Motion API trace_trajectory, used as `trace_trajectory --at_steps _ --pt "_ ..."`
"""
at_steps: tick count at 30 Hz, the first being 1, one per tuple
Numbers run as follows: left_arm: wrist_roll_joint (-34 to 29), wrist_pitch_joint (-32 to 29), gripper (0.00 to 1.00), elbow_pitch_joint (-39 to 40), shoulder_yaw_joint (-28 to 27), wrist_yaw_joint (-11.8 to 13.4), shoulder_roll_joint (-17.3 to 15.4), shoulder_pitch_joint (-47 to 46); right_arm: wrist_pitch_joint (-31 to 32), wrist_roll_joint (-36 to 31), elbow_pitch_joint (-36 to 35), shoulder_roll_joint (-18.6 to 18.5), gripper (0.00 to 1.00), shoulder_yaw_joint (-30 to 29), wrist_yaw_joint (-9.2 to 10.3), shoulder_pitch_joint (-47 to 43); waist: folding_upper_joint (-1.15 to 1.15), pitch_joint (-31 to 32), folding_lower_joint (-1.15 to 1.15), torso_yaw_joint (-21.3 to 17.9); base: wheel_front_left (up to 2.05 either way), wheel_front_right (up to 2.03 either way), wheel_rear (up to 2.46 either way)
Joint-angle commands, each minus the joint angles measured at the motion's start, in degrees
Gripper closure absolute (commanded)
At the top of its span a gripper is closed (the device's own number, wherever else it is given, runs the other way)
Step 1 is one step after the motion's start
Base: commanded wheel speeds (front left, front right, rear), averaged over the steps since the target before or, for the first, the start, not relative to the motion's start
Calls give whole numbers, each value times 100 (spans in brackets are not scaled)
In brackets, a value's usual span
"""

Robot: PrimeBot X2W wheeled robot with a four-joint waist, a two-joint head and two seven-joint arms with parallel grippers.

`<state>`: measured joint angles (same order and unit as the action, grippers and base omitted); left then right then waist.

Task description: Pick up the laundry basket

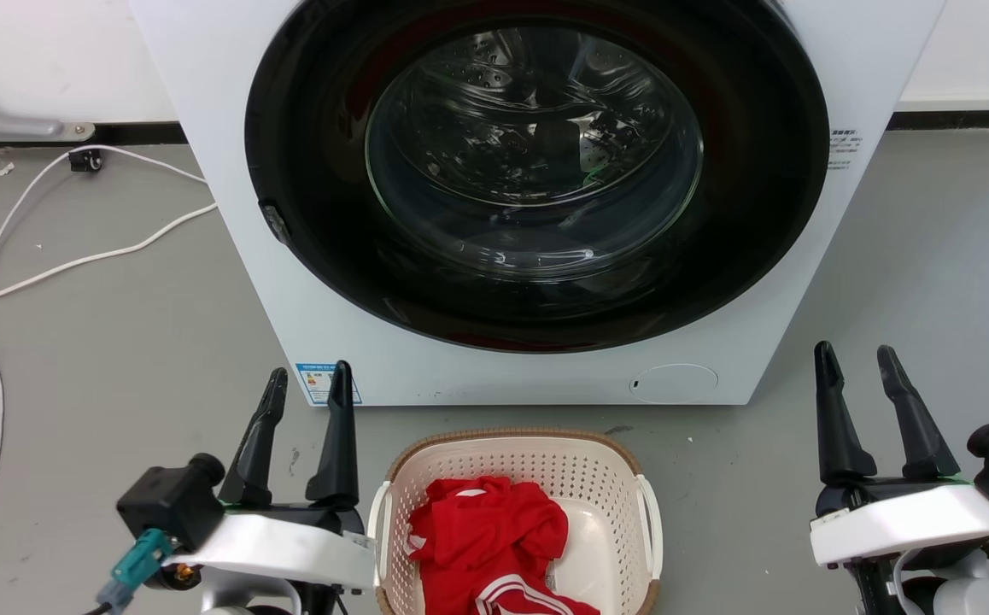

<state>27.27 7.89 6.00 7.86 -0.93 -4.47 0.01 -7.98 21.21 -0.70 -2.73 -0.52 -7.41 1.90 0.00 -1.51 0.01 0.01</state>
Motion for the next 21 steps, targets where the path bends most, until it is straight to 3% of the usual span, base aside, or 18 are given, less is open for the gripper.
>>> trace_trajectory --at_steps 1,11,21 --pt "-227 69 0 101 148 99 -108 -49 -62 -243 -52 -20 0 11 -11 15 0 -6 -1 -1 0 0 0" --pt "-811 217 0 77 769 718 -483 -106 -205 -963 93 -22 0 51 -11 -18 0 -6 -1 -21 0 0 0" --pt "-1214 353 0 -22 1304 1020 -757 -143 -340 -1537 188 -22 0 68 -11 -62 0 16 -1 -35 0 0 0"
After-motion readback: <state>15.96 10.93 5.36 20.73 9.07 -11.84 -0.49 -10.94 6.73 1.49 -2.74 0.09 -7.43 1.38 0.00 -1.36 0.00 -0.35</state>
